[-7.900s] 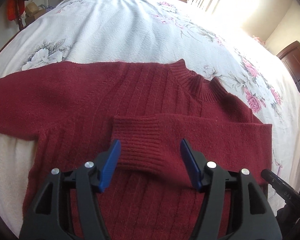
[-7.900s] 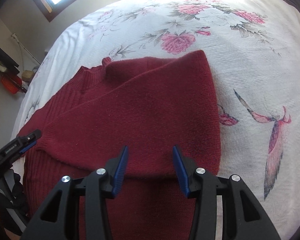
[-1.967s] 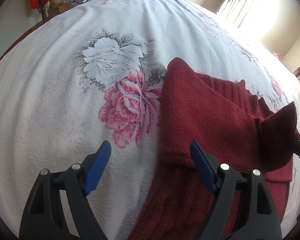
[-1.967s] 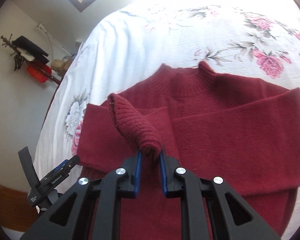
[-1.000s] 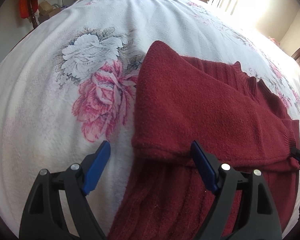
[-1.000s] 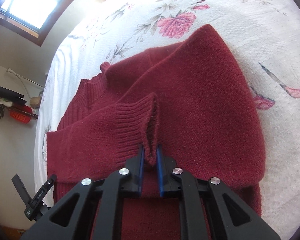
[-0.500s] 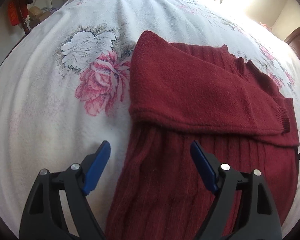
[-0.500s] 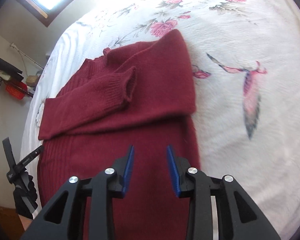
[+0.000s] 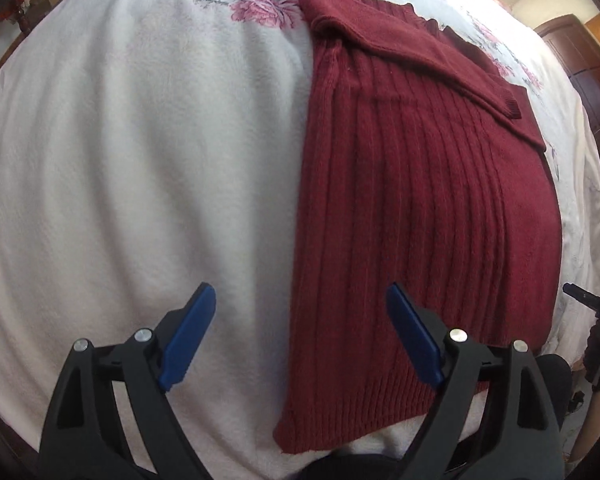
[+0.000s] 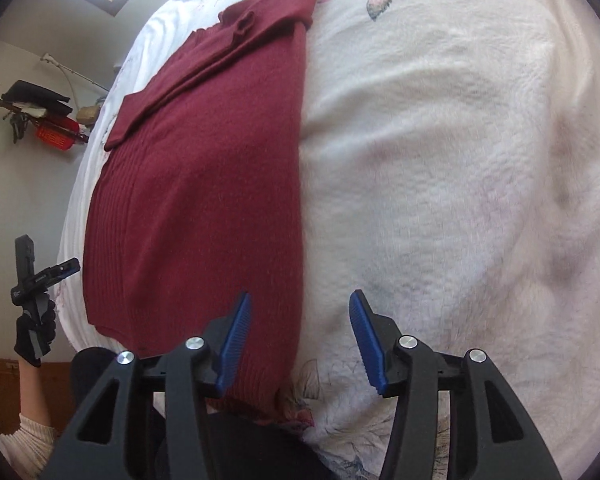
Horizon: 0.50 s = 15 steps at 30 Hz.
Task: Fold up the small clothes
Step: 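Grasp the sweater hem with the left tool while the right tool grasps it too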
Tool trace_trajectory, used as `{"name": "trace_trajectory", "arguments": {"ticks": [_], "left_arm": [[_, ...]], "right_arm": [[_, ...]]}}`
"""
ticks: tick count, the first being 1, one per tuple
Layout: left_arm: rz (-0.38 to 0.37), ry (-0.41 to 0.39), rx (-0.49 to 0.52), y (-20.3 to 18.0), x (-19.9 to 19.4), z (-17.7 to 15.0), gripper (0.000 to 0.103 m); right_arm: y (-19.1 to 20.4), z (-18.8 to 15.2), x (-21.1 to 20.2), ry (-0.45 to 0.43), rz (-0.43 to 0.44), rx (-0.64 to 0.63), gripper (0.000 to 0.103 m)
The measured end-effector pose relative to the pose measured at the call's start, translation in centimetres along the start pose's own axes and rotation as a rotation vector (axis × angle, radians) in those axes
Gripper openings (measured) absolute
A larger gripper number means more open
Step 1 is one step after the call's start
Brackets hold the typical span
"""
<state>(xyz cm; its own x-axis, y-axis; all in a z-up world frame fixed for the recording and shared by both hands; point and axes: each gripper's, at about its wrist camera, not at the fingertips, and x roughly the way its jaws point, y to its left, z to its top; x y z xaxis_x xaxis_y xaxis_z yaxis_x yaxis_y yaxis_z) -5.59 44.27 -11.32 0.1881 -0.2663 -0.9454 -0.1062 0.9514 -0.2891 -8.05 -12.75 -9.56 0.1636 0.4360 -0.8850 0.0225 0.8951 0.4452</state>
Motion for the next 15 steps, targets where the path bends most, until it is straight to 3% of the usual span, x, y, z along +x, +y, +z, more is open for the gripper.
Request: {"name": "trace_trajectory", "arguments": {"ticks": [5,15], "left_arm": [[-0.025,0.056,-0.029,0.5,1.5,-2.0,0.086],[-0.004,0.076,0.045,-1.7,2.7,-3.5,0.082]], "right_arm": [[0.1,-1.1,2.0,0.042,0.04,0.005,0.052],[3.0,-2.0,4.7,0.077,0.122,-0.054,0.052]]}}
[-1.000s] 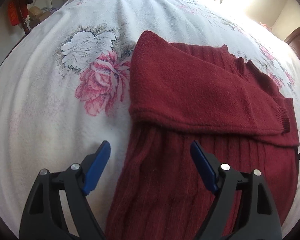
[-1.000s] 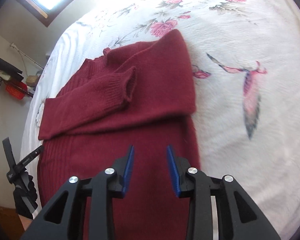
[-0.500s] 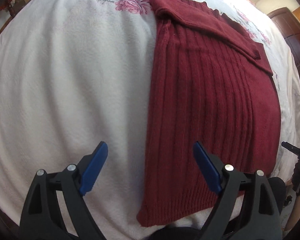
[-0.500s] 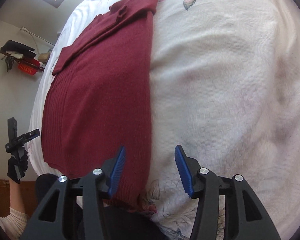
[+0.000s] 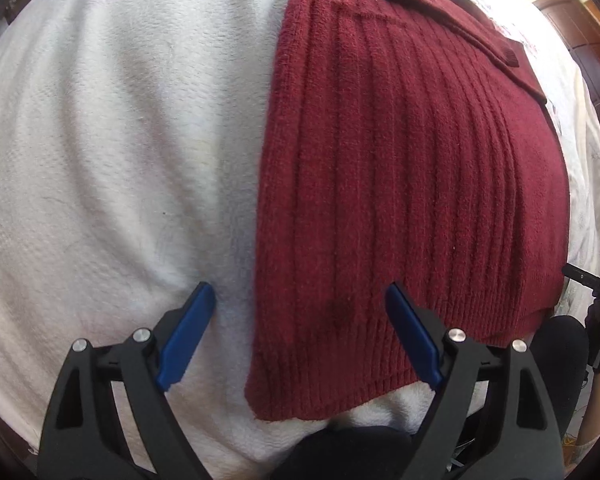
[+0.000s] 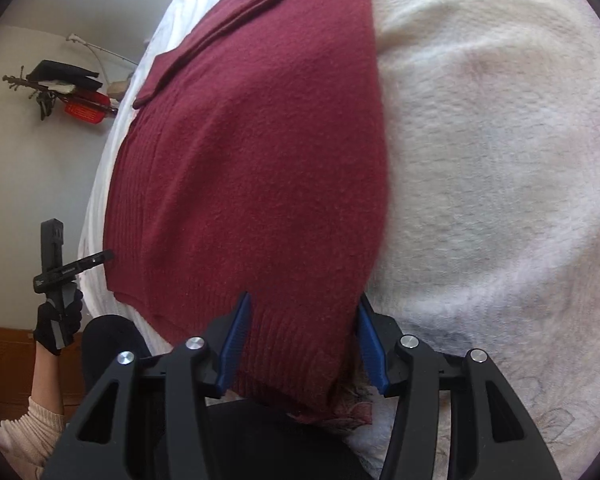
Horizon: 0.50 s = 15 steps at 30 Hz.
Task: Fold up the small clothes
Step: 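Grasp the sweater hem with the left tool while the right tool grasps it too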
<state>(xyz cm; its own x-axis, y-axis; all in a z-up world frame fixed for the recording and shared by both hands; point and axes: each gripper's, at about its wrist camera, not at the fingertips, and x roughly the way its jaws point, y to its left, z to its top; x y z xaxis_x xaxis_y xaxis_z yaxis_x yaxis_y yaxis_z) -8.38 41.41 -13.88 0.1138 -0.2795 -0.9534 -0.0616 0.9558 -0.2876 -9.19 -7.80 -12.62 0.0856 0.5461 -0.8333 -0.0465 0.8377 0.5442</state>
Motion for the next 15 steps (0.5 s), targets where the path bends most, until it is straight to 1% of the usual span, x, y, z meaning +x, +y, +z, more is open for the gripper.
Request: {"name": "trace_trajectory", "arguments": {"ticks": [2,4,5,6,7,8,9,10,12,13,15], "left_arm": [[-0.016,0.003,0.002,0.1,0.0,-0.5,0.077],[-0.034,0.007,-0.011,0.2,0.1,-1.0,0.066],[-0.038,0.009,-0.017,0.4,0.1,-1.1,0.054],[-0.044,0.011,-0.024,0.5,0.0,-1.2,0.04],[-0.046,0.013,-0.037,0.7,-0.1,-1.2,0.034],[-0.055,0.017,-0.051,1.0,-0.2,-1.4,0.025],[-0.08,0.02,-0.069,1.4,-0.3,-1.4,0.017],[-0.112,0.021,-0.09,1.7,-0.3,-1.5,0.012],[-0.12,0.003,-0.103,2.0,-0.8,-1.8,0.011],[-0.139,-0.011,-0.105,1.9,-1.3,-1.8,0.011],[-0.211,-0.053,-0.118,2.0,-2.9,-2.0,0.01]], "right_arm": [[0.4,-0.1,0.1,-0.006,0.002,-0.01,0.052],[0.7,-0.1,0.2,-0.016,0.02,-0.008,0.047],[0.7,-0.1,0.1,-0.021,0.025,-0.006,0.039],[0.8,-0.1,0.1,-0.025,0.032,-0.002,0.026],[1.0,-0.1,0.0,-0.029,0.039,-0.001,0.02],[1.2,-0.1,-0.1,-0.033,0.037,-0.002,0.015],[1.3,0.0,-0.1,-0.034,0.033,-0.001,0.012],[1.4,0.0,-0.2,-0.036,0.029,0.0,0.011],[1.6,0.0,-0.7,-0.049,0.055,0.006,0.009],[1.5,0.0,-1.1,-0.061,0.088,0.013,0.009],[1.7,0.1,-2.4,-0.1,0.174,0.022,0.009]]}}
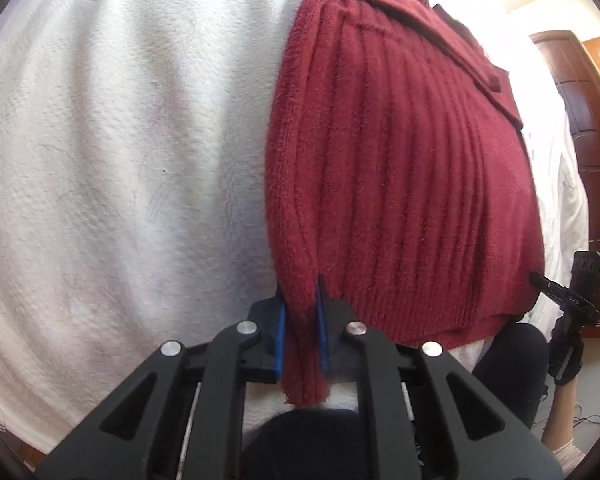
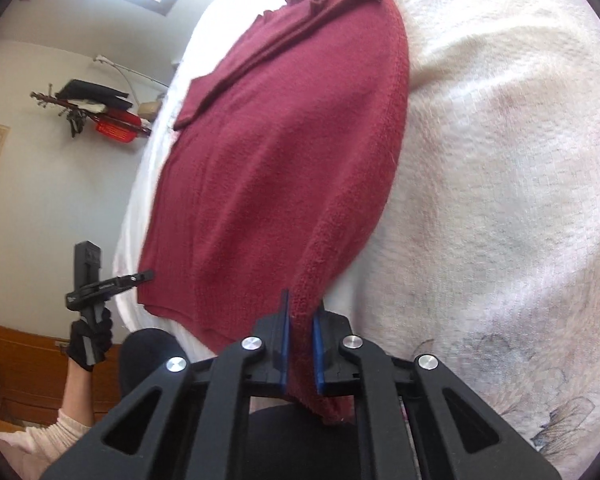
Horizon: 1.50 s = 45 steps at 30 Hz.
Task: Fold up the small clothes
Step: 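Grasp the sweater hem with the left tool while the right tool grasps it too, then fold the hem up toward the collar with both tools and release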
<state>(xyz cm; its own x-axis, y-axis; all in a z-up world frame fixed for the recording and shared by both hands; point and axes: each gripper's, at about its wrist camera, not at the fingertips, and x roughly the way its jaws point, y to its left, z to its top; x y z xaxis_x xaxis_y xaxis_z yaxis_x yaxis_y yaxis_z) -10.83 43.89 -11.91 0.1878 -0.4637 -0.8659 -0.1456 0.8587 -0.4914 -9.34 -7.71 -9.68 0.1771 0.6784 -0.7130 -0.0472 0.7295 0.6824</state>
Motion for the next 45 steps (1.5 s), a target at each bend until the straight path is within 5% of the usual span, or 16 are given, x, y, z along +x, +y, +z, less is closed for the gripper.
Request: {"name": "trace_trajectory", "arguments": {"ticks": [5,10,25,32,34,36,43,45], "left_arm": [[-0.102,-0.118,-0.001,-1.3,-4.2,2.1,0.008],[-0.061,-0.182,0.013,-2.5,-5.8,5.7,0.008],[-0.029,-0.171,-0.077,-2.5,0.2,17.1,0.009],[-0.119,-0.149,-0.184,0.1,2.3,19.4,0.013],[-0.2,-0.165,-0.231,1.1,2.0,19.5,0.018],[-0.233,-0.212,-0.268,2.2,0.8,19.3,0.051],[-0.223,-0.265,-0.206,3.3,-1.9,19.4,0.053],[-0.207,-0.258,-0.157,2.8,-2.1,19.2,0.056]], "right_arm": [[1.0,1.8,-2.9,-0.084,0.128,0.023,0.007],[1.7,5.1,-4.4,-0.139,0.141,0.027,0.007],[-4.8,13.8,-1.8,-0.125,0.151,0.24,0.007],[-7.7,16.3,0.7,-0.086,0.132,0.307,0.007],[-8.1,16.6,1.1,-0.078,0.138,0.322,0.008],[-8.6,16.8,1.2,-0.082,0.157,0.336,0.009],[-9.9,17.3,0.9,-0.102,0.197,0.399,0.013],[-10.0,17.4,0.1,-0.132,0.154,0.394,0.036]]}}
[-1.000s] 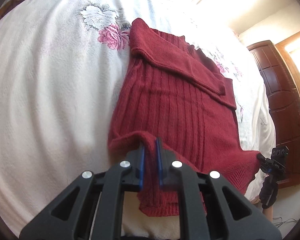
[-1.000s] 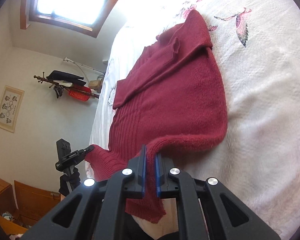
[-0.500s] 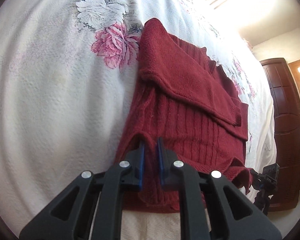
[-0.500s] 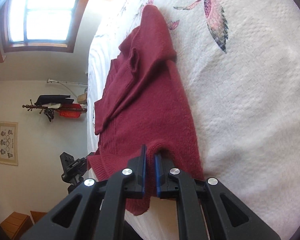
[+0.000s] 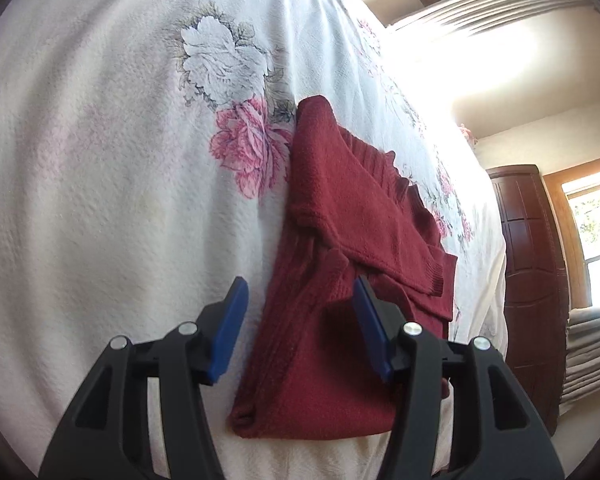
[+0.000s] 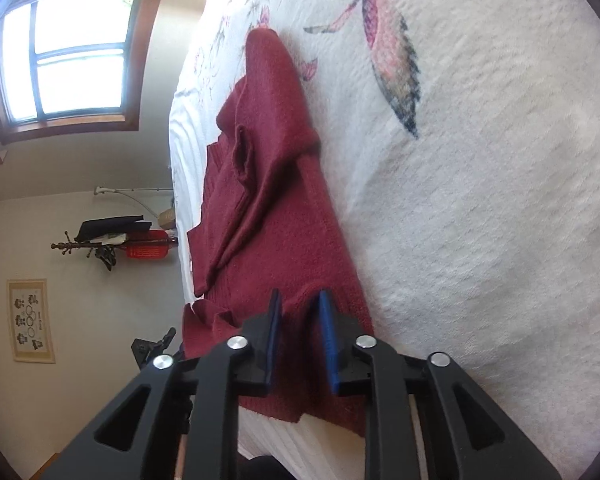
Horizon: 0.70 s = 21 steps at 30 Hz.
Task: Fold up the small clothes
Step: 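Fold the hem up toward the collar with both tools and release, then grasp the folded hem edge with both tools to straighten it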
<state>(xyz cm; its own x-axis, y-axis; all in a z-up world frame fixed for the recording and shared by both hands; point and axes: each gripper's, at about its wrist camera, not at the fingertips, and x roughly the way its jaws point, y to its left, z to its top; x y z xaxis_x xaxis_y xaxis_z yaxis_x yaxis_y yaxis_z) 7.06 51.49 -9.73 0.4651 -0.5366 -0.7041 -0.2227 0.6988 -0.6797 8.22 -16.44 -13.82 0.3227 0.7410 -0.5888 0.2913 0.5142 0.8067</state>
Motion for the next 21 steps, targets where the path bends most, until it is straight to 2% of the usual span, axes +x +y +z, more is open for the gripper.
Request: {"name": "trace_trajectory", "arguments": {"ticks": [2,3,4,6,8,15,21], "left_arm": [[0.019,0.014,0.064,-0.8,0.2,-0.5,0.059],[0.03,0.02,0.091,-1.2,0.5,-0.7,0.06],[0.039,0.029,0.118,-1.4,0.7,-0.9,0.061],[0.071,0.049,0.178,-2.2,1.7,-1.2,0.064],[0.131,0.069,0.257,-3.2,2.9,-1.5,0.067],[0.227,0.127,0.405,-4.9,6.3,-2.0,0.071],[0.295,0.144,0.479,-5.6,7.6,-1.9,0.071]], "right_arm": [[0.3,0.2,-1.1,-0.041,-0.048,-0.028,0.046],[0.6,0.3,-1.6,-0.052,-0.052,-0.05,0.046],[1.1,0.3,-1.9,-0.053,-0.053,-0.078,0.046],[2.3,0.1,-2.3,-0.045,-0.079,-0.15,0.055],[4.1,-0.4,-2.2,-0.031,-0.141,-0.259,0.061],[10.4,-3.2,1.7,0.066,-0.373,-0.639,0.069],[11.8,-3.1,6.0,0.12,-0.502,-0.755,0.07]]}}
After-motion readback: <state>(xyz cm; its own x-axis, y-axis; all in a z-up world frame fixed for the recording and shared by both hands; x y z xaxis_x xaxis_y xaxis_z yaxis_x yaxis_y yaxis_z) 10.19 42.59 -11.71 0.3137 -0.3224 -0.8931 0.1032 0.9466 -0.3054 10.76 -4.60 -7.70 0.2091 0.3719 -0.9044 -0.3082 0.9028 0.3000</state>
